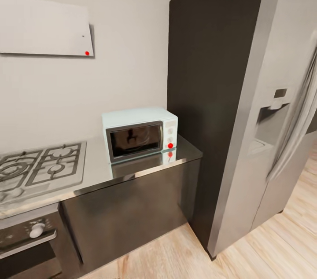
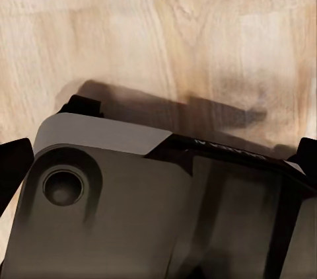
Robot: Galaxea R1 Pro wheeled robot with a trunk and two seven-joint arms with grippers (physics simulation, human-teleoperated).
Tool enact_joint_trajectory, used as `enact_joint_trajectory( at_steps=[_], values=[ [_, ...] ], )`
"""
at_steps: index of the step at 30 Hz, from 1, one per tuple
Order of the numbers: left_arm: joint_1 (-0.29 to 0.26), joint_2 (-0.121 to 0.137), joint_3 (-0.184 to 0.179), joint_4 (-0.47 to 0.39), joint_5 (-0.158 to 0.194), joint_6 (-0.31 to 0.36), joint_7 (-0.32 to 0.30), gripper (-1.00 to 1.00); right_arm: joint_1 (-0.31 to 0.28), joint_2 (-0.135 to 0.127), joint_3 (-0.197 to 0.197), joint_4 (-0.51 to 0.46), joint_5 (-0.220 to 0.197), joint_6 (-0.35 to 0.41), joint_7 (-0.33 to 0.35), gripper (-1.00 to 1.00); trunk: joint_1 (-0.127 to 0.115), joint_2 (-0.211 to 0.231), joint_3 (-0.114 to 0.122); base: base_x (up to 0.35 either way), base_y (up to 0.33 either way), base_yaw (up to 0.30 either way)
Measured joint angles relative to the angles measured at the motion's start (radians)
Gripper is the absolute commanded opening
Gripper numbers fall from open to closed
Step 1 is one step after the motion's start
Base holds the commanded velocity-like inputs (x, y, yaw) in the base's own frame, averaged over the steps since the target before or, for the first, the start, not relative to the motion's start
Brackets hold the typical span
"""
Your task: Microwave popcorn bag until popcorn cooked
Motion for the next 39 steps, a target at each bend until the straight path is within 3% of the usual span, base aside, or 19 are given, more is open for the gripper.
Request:
enact_joint_trajectory(
  at_steps=[39],
  values=[
    [0.000,0.002,0.001,0.000,0.002,-0.002,0.000,1.00,0.000,0.000,0.000,0.000,-0.001,-0.007,-0.002,1.00,0.000,0.000,-0.007,0.000,0.000,0.273]
  ],
)
